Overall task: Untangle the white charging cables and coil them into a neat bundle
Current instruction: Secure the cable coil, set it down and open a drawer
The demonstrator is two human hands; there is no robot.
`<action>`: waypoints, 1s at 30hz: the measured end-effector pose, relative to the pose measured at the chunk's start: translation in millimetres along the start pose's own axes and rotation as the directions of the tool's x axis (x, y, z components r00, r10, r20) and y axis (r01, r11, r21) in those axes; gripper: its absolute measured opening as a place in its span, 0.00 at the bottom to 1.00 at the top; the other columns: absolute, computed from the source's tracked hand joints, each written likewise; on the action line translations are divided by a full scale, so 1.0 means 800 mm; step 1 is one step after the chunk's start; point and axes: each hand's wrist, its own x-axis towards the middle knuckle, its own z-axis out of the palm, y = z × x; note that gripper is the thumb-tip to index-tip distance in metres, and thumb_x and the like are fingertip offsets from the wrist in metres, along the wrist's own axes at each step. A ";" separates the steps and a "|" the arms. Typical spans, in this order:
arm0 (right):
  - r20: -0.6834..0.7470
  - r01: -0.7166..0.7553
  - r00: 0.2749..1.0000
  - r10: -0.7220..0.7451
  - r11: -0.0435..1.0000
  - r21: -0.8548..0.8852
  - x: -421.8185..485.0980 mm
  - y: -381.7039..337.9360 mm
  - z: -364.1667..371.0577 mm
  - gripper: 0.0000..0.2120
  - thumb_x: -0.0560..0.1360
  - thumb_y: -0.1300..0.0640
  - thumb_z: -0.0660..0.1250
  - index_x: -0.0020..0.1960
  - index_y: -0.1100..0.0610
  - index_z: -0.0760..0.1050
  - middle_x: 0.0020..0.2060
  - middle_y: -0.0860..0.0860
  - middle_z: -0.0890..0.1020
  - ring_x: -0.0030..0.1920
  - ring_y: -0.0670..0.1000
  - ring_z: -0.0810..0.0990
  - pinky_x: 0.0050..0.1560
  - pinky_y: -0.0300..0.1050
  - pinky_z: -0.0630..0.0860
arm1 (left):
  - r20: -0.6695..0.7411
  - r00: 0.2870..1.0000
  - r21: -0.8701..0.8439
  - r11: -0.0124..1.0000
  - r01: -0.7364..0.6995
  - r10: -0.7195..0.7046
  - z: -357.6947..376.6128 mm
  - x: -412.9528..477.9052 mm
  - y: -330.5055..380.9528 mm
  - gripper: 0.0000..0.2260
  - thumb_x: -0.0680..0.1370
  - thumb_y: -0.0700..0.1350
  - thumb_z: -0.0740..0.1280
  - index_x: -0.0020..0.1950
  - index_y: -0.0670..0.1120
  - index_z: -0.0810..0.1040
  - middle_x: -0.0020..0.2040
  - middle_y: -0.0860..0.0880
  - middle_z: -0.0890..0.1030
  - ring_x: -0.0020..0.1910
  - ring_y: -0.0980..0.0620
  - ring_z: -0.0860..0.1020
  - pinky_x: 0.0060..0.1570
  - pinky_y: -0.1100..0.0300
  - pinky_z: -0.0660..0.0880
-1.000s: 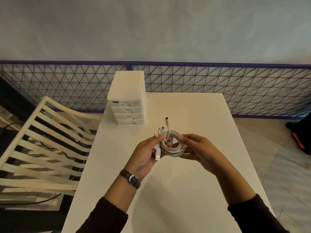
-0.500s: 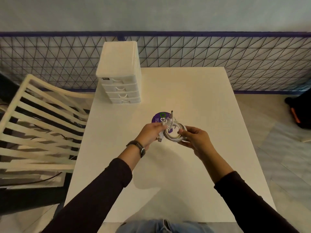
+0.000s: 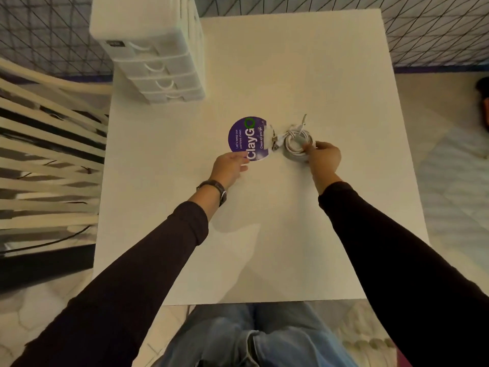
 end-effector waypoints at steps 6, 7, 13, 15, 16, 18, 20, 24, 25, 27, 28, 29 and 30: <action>0.024 0.093 0.996 -0.091 0.936 -0.340 0.011 0.003 -0.013 0.12 0.68 0.45 0.72 0.42 0.53 0.80 0.41 0.54 0.84 0.49 0.56 0.81 0.46 0.46 0.76 | 0.023 1.000 -0.037 0.999 0.016 -0.015 0.002 -0.006 -0.010 0.13 0.79 0.44 0.61 0.62 0.42 0.75 0.53 0.46 0.79 0.49 0.50 0.77 0.46 0.60 0.73; 0.047 0.107 0.994 -0.097 0.922 -0.372 0.007 -0.002 -0.015 0.16 0.68 0.44 0.71 0.46 0.55 0.79 0.45 0.54 0.84 0.50 0.57 0.81 0.48 0.47 0.76 | 0.036 0.999 -0.034 0.999 0.016 -0.015 0.001 -0.009 -0.010 0.13 0.79 0.45 0.61 0.62 0.43 0.75 0.53 0.46 0.79 0.51 0.50 0.77 0.49 0.58 0.73; 0.035 0.273 0.956 -0.293 0.835 -0.478 -0.022 -0.036 -0.034 0.20 0.72 0.44 0.67 0.58 0.54 0.74 0.52 0.53 0.80 0.56 0.56 0.76 0.60 0.54 0.70 | 0.015 1.000 -0.068 0.998 -0.017 0.018 -0.028 -0.033 -0.008 0.13 0.80 0.45 0.60 0.62 0.43 0.75 0.54 0.47 0.79 0.52 0.50 0.77 0.54 0.57 0.72; 0.087 0.338 0.938 -0.336 0.831 -0.441 -0.035 -0.048 -0.033 0.13 0.73 0.50 0.66 0.54 0.54 0.77 0.48 0.52 0.82 0.50 0.55 0.79 0.57 0.53 0.73 | -0.021 0.999 -0.102 0.994 -0.031 0.029 -0.043 -0.043 -0.004 0.13 0.80 0.44 0.58 0.61 0.43 0.76 0.55 0.46 0.79 0.52 0.50 0.77 0.53 0.57 0.72; 0.125 0.378 0.925 -0.360 0.823 -0.424 -0.043 -0.054 -0.028 0.11 0.73 0.52 0.65 0.52 0.54 0.78 0.46 0.51 0.82 0.47 0.54 0.79 0.55 0.53 0.75 | -0.037 0.999 -0.114 0.993 -0.042 0.038 -0.051 -0.048 -0.001 0.13 0.80 0.43 0.58 0.61 0.44 0.76 0.55 0.46 0.79 0.52 0.50 0.77 0.53 0.57 0.72; 0.206 0.461 0.887 -0.413 0.785 -0.414 -0.058 -0.064 -0.013 0.09 0.75 0.54 0.63 0.51 0.55 0.79 0.43 0.48 0.80 0.44 0.53 0.79 0.55 0.52 0.75 | -0.062 0.996 -0.133 0.989 -0.065 0.058 -0.070 -0.056 0.008 0.12 0.80 0.42 0.58 0.60 0.44 0.77 0.53 0.47 0.79 0.51 0.50 0.77 0.52 0.57 0.72; 0.292 0.554 0.832 -0.471 0.729 -0.403 -0.071 -0.074 0.011 0.08 0.75 0.54 0.64 0.49 0.54 0.79 0.43 0.48 0.80 0.44 0.53 0.79 0.53 0.52 0.75 | -0.103 0.990 -0.159 0.981 -0.113 0.098 -0.096 -0.059 0.022 0.11 0.80 0.41 0.58 0.59 0.44 0.78 0.52 0.48 0.80 0.50 0.50 0.77 0.49 0.60 0.72; 0.419 0.634 0.769 -0.482 0.658 -0.407 -0.096 -0.106 0.076 0.08 0.74 0.53 0.65 0.50 0.53 0.80 0.46 0.51 0.84 0.42 0.53 0.81 0.41 0.42 0.74 | -0.222 0.953 -0.161 0.956 -0.246 0.208 -0.165 -0.042 0.068 0.11 0.79 0.39 0.59 0.56 0.43 0.79 0.50 0.48 0.79 0.47 0.50 0.77 0.42 0.65 0.70; 0.445 0.649 0.757 -0.479 0.630 -0.426 -0.104 -0.114 0.094 0.08 0.75 0.53 0.65 0.50 0.52 0.80 0.47 0.51 0.84 0.45 0.54 0.81 0.47 0.45 0.75 | -0.255 0.935 -0.154 0.945 -0.289 0.245 -0.182 -0.033 0.082 0.10 0.79 0.39 0.59 0.54 0.44 0.79 0.49 0.48 0.79 0.48 0.50 0.77 0.41 0.65 0.71; 0.484 0.701 0.711 -0.510 0.565 -0.434 -0.121 -0.128 0.130 0.08 0.76 0.55 0.63 0.49 0.52 0.80 0.46 0.49 0.84 0.48 0.54 0.80 0.54 0.46 0.70 | -0.326 0.882 -0.090 0.918 -0.387 0.340 -0.214 -0.015 0.109 0.09 0.78 0.39 0.60 0.49 0.46 0.80 0.48 0.49 0.80 0.50 0.48 0.78 0.42 0.64 0.72; 0.495 0.734 0.679 -0.543 0.529 -0.426 -0.130 -0.133 0.149 0.08 0.76 0.55 0.63 0.48 0.52 0.80 0.44 0.49 0.84 0.48 0.53 0.80 0.52 0.45 0.67 | -0.358 0.840 -0.024 0.895 -0.446 0.409 -0.229 -0.006 0.123 0.08 0.78 0.39 0.61 0.49 0.46 0.80 0.49 0.49 0.80 0.52 0.49 0.78 0.46 0.63 0.72; 0.501 0.759 0.651 -0.570 0.491 -0.428 -0.138 -0.138 0.169 0.08 0.76 0.54 0.63 0.48 0.51 0.80 0.44 0.48 0.84 0.48 0.53 0.79 0.50 0.44 0.64 | -0.374 0.787 0.062 0.860 -0.507 0.491 -0.243 0.002 0.136 0.08 0.78 0.39 0.62 0.50 0.45 0.80 0.50 0.48 0.80 0.52 0.50 0.77 0.49 0.63 0.72; 0.510 0.775 0.632 -0.584 0.454 -0.440 -0.145 -0.143 0.189 0.08 0.77 0.54 0.62 0.48 0.51 0.80 0.43 0.48 0.84 0.48 0.53 0.79 0.49 0.44 0.62 | -0.376 0.723 0.184 0.812 -0.554 0.579 -0.256 0.011 0.149 0.09 0.78 0.38 0.62 0.52 0.43 0.80 0.51 0.48 0.80 0.51 0.51 0.77 0.51 0.62 0.71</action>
